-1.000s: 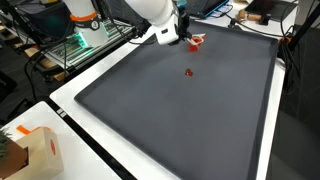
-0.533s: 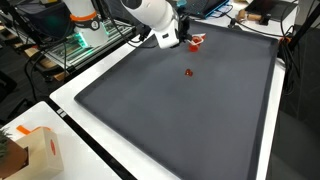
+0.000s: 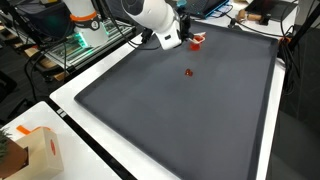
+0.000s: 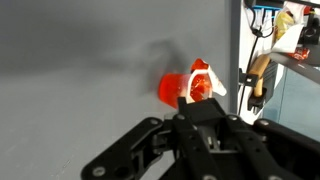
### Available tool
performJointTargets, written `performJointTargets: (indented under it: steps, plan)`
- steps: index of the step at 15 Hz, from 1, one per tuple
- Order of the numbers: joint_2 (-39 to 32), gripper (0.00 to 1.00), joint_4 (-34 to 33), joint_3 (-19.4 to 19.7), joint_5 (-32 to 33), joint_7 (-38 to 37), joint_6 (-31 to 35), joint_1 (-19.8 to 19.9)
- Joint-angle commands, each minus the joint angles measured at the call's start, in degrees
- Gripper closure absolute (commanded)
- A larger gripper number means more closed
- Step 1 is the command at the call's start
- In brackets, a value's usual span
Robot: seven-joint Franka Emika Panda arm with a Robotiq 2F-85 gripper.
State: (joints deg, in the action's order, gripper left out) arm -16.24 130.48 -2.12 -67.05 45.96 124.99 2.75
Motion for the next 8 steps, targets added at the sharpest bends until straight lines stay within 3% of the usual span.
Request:
performJointTargets:
  steps: [1,8]
  plan:
    - [-1.17,0.94,-0.67,0.52,-2.11,3.59,-3.44,0.67]
    - [-2.33,0.94,-1.10,1.56,-1.67,4.69,-7.05,0.77]
